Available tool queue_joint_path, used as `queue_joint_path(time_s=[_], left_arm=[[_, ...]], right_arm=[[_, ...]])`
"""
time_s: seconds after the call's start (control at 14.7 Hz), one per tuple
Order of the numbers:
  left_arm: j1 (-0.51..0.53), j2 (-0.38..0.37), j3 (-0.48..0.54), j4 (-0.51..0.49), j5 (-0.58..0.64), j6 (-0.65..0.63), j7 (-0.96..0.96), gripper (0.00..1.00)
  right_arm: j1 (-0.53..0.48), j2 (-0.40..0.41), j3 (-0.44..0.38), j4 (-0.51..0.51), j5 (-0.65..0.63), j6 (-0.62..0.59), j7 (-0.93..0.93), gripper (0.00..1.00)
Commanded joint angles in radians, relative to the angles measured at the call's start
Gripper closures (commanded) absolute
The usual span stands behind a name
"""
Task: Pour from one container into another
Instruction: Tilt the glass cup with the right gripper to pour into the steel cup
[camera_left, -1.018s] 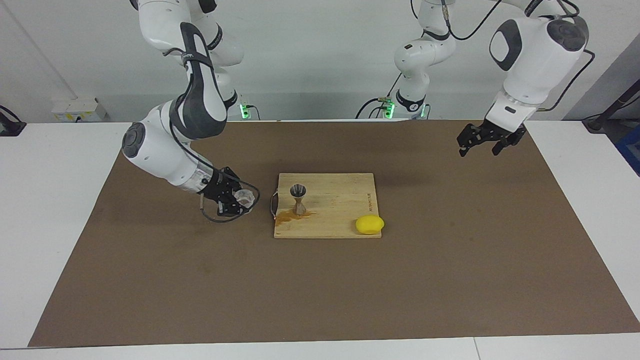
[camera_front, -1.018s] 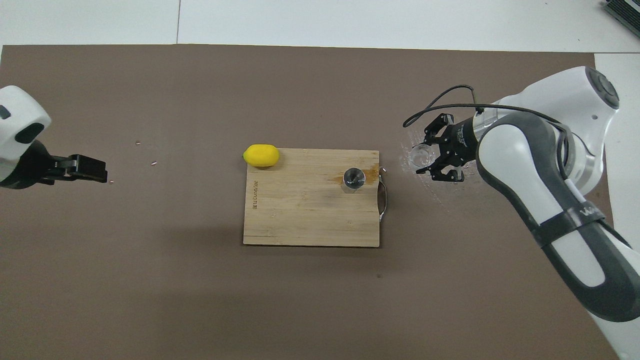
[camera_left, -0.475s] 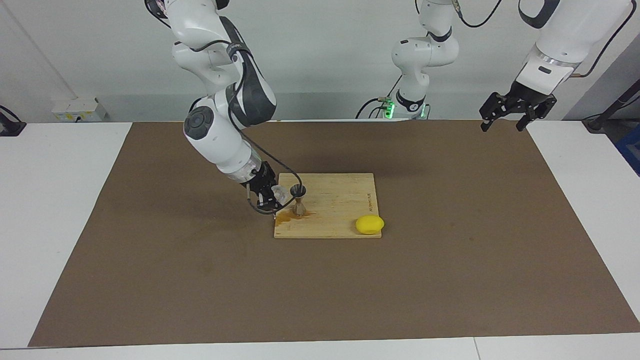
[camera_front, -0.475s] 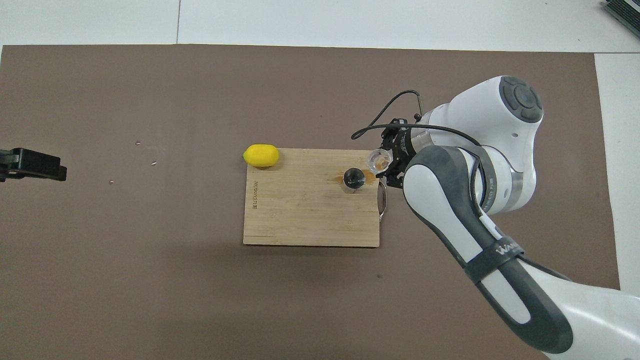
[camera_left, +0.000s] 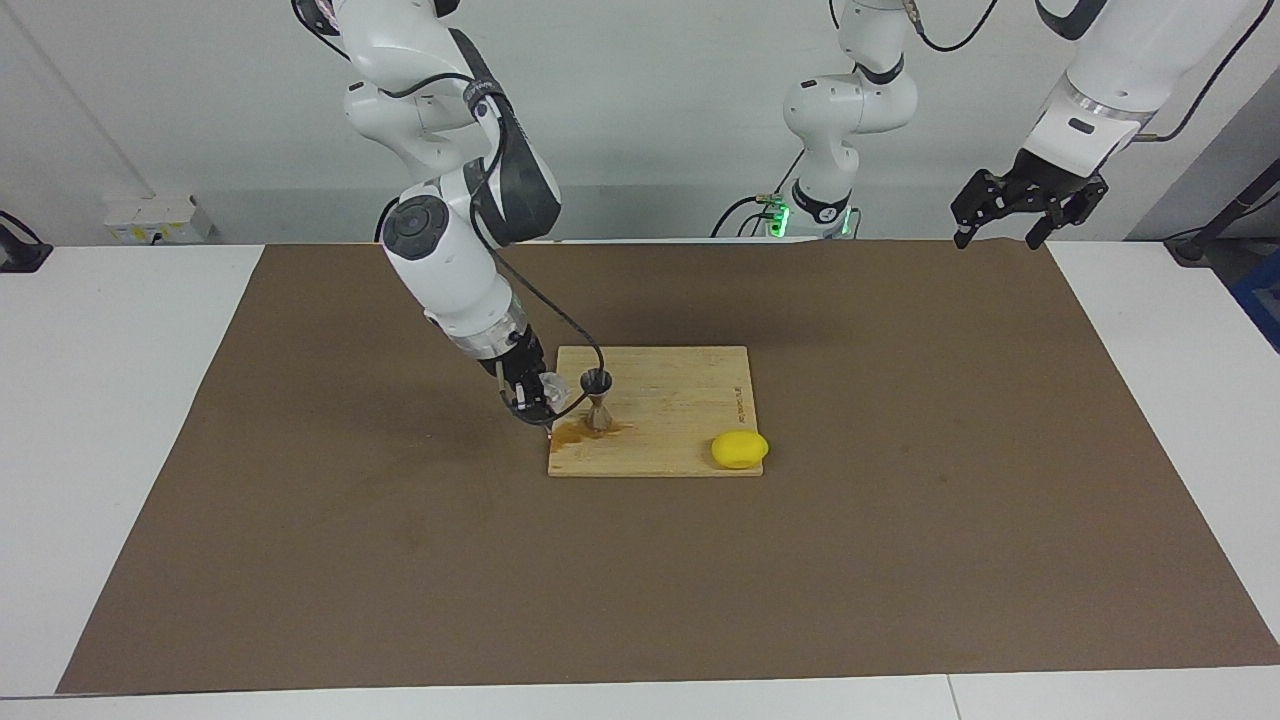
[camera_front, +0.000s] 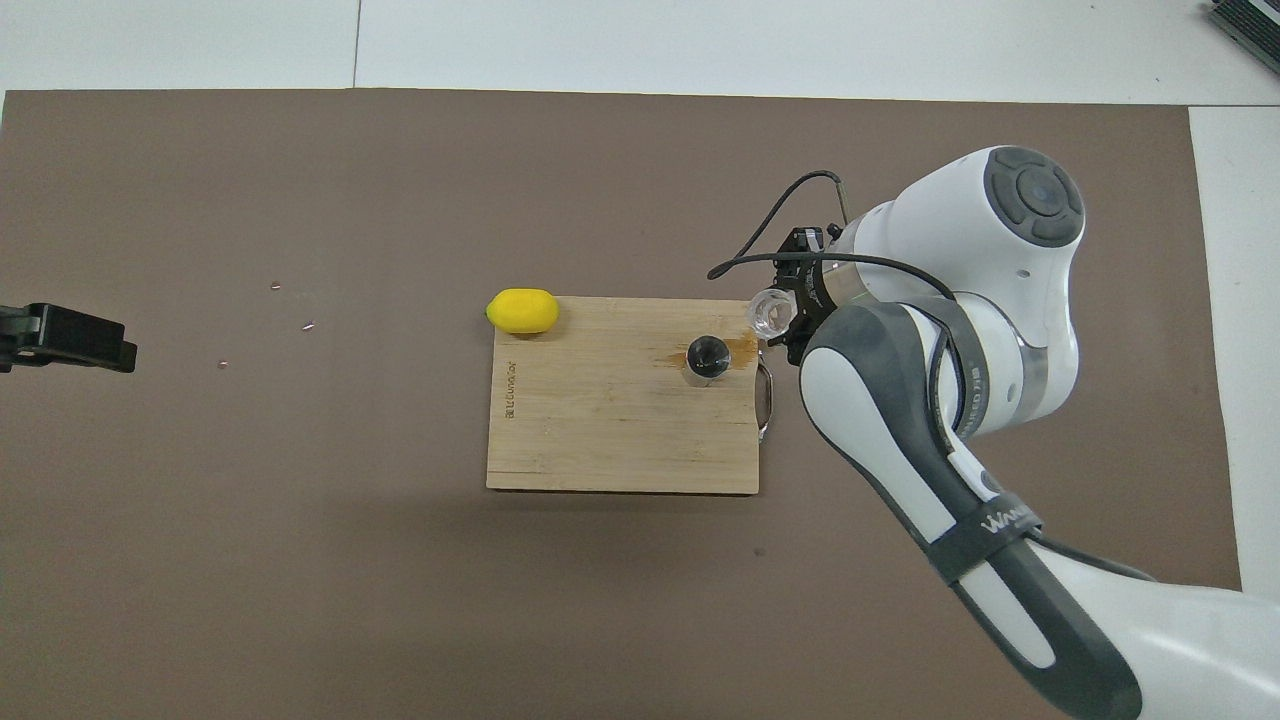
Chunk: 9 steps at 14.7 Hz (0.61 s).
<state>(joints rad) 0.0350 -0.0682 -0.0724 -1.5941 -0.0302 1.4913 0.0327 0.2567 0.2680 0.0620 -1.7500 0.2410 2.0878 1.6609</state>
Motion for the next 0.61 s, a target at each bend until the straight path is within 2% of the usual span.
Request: queue_joint_path(time_s=[0.0,0.2,0.54], left_arm=[[0.0,-0.016,-0.012,-0.014,0.012,-0.051,-0.004,0.0],[0.008,-0.008,-0.013,0.01,-0.003,-0.072,-0.01,0.0],[0.006,-0.021,-0.012,-0.027,-0.002,-0.054,-0.007,0.0]], right_arm=[[0.028,-0.023,0.001,-0.005,-0.057,0.006,0.025,1.0],[0.07,-0.029,0.002,-0.011,-0.138,0.023,0.065,1.0],[0.11,-0.035,0.002,-0.023,-0.239,0.031,0.082,1.0]])
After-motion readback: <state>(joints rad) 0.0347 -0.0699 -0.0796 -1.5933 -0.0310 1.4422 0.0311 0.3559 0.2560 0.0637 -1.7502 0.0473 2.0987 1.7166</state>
